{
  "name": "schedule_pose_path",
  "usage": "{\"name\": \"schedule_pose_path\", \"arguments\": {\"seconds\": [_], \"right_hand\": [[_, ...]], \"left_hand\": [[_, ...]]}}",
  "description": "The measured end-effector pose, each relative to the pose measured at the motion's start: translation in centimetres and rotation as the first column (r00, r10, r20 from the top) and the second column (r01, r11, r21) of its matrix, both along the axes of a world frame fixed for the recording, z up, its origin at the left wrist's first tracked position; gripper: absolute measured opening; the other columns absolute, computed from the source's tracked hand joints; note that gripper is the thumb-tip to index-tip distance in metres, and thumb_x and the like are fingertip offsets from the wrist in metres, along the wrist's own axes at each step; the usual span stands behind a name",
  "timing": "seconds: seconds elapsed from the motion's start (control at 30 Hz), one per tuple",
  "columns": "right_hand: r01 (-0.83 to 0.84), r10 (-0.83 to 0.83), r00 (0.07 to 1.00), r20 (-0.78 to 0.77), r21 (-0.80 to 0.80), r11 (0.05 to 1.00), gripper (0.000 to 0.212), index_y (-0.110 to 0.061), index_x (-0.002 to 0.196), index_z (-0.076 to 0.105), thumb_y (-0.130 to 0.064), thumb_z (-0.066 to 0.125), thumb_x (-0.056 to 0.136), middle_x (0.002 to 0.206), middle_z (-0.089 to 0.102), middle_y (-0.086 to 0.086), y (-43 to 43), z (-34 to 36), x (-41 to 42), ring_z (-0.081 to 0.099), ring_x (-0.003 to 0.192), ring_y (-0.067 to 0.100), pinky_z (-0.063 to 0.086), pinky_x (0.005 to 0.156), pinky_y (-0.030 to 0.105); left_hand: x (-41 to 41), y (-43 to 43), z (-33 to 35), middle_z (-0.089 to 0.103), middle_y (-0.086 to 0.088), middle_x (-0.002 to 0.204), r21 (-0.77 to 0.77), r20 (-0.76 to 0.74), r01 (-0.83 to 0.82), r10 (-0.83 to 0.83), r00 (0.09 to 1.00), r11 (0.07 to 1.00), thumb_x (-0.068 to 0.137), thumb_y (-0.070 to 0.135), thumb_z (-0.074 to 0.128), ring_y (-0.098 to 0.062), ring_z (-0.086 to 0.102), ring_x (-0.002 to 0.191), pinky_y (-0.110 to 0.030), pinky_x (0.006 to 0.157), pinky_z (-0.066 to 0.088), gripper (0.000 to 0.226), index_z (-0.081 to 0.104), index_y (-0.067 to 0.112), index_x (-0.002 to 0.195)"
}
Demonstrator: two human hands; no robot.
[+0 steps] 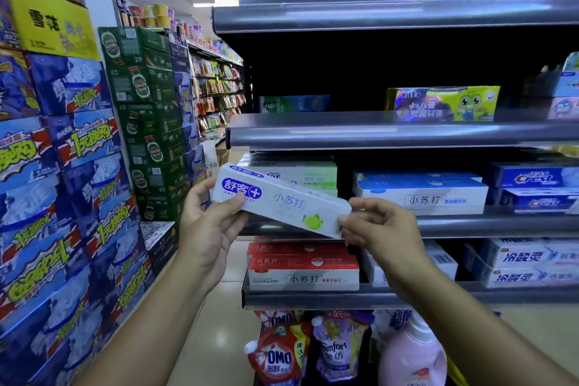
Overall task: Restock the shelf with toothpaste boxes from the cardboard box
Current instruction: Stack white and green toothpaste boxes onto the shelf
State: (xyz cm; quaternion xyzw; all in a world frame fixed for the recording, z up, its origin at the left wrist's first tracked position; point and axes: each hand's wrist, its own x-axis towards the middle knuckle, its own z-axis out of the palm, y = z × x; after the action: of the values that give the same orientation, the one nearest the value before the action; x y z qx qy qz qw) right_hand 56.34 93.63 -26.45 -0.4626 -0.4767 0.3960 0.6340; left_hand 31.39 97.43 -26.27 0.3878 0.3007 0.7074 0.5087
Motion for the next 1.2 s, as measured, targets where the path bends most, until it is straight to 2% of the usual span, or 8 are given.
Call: {"name": "schedule_pose_path", "arguments": {"seconds": [0.13, 0.3, 0.4, 0.53, 0.67, 0.83, 1.0, 1.2], "right_hand": [[0.159, -0.168, 0.982, 0.091, 0.102, 0.982, 0.025, -0.02, 0.101, 0.073, -0.004, 0.079, 0.083, 0.07, 0.075, 0.001, 1.7, 1.5, -1.1, 0.067, 0.062, 0.015, 0.054, 0.06, 0.029], [0.265, -0.309, 0.905, 0.293, 0.182, 0.947, 0.02, -0.038, 0.091, 0.071, -0.02, 0.078, 0.085, 0.072, 0.072, -0.009, 4.7, 2.2, -1.3, 0.064, 0.061, 0.004, 0.046, 0.061, 0.022], [0.272, -0.317, 0.858, 0.404, 0.165, 0.948, 0.018, -0.038, 0.089, 0.07, -0.021, 0.076, 0.086, 0.076, 0.072, -0.009, 6.1, 2.1, -1.3, 0.068, 0.074, 0.009, 0.05, 0.067, 0.026], [0.283, -0.319, 0.803, 0.504, 0.148, 0.948, 0.015, -0.033, 0.098, 0.071, -0.021, 0.073, 0.089, 0.079, 0.068, -0.009, 7.2, 1.6, -1.5, 0.065, 0.079, 0.012, 0.046, 0.066, 0.025], [0.338, -0.371, 0.757, 0.538, 0.164, 0.927, 0.019, -0.027, 0.108, 0.072, -0.021, 0.068, 0.091, 0.08, 0.066, -0.01, 7.6, 1.5, -1.6, 0.063, 0.083, 0.019, 0.048, 0.074, 0.03], [0.404, -0.407, 0.688, 0.6, 0.149, 0.902, 0.023, -0.028, 0.118, 0.068, -0.023, 0.062, 0.096, 0.099, 0.068, -0.004, 7.7, 1.2, -2.3, 0.057, 0.091, 0.022, 0.048, 0.075, 0.034], [0.372, -0.355, 0.665, 0.657, 0.122, 0.92, 0.026, -0.025, 0.124, 0.062, -0.021, 0.058, 0.098, 0.101, 0.067, -0.002, 7.3, 0.0, -2.2, 0.063, 0.087, 0.026, 0.055, 0.073, 0.039], [0.33, -0.349, 0.658, 0.667, 0.161, 0.93, 0.039, -0.029, 0.135, 0.056, -0.023, 0.06, 0.097, 0.111, 0.07, 0.001, 6.3, -0.3, -1.9, 0.062, 0.081, 0.022, 0.054, 0.072, 0.038]], "left_hand": [[-1.0, 1.4, 0.2, 0.08, 0.002, 0.096, 0.033, -0.317, -0.193, 0.193, 0.928, 0.981, 0.083, 0.018, 0.084, -0.016, 0.078, 0.085, -0.025, 0.064, 0.061, 0.036, 0.066, 0.022, 0.113], [-2.4, 3.6, -0.5, 0.078, 0.019, 0.083, 0.045, -0.649, -0.366, 0.306, 0.696, 0.929, 0.073, 0.048, 0.087, -0.012, 0.073, 0.085, -0.038, 0.078, 0.058, 0.019, 0.079, 0.037, 0.087], [-2.3, 4.4, -0.9, 0.074, 0.026, 0.076, 0.067, -0.73, -0.4, 0.318, 0.604, 0.914, 0.073, 0.051, 0.084, -0.008, 0.072, 0.082, -0.036, 0.076, 0.057, 0.017, 0.075, 0.043, 0.085], [-1.9, 4.8, -0.4, 0.067, 0.036, 0.069, 0.16, -0.805, -0.461, 0.386, 0.451, 0.873, 0.075, 0.052, 0.081, 0.0, 0.064, 0.078, -0.026, 0.062, 0.041, 0.032, 0.058, 0.055, 0.097], [-1.7, 5.8, -0.1, 0.072, 0.022, 0.072, 0.154, -0.835, -0.486, 0.376, 0.402, 0.86, 0.073, 0.052, 0.083, -0.012, 0.068, 0.082, -0.03, 0.067, 0.046, 0.039, 0.064, 0.046, 0.107], [-1.4, 6.9, -0.5, 0.074, 0.014, 0.075, 0.119, -0.852, -0.482, 0.339, 0.4, 0.868, 0.069, 0.049, 0.085, -0.014, 0.07, 0.077, -0.033, 0.071, 0.054, 0.036, 0.066, 0.036, 0.096], [-1.2, 6.8, -2.0, 0.064, 0.023, 0.075, 0.09, -0.868, -0.503, 0.316, 0.383, 0.859, 0.069, 0.066, 0.071, -0.006, 0.059, 0.072, -0.027, 0.057, 0.037, 0.031, 0.062, 0.038, 0.078], [-1.2, 6.5, -2.2, 0.07, 0.021, 0.09, 0.069, -0.875, -0.477, 0.282, 0.392, 0.876, 0.077, 0.065, 0.069, -0.011, 0.064, 0.082, -0.029, 0.064, 0.043, 0.033, 0.065, 0.034, 0.089]]}}
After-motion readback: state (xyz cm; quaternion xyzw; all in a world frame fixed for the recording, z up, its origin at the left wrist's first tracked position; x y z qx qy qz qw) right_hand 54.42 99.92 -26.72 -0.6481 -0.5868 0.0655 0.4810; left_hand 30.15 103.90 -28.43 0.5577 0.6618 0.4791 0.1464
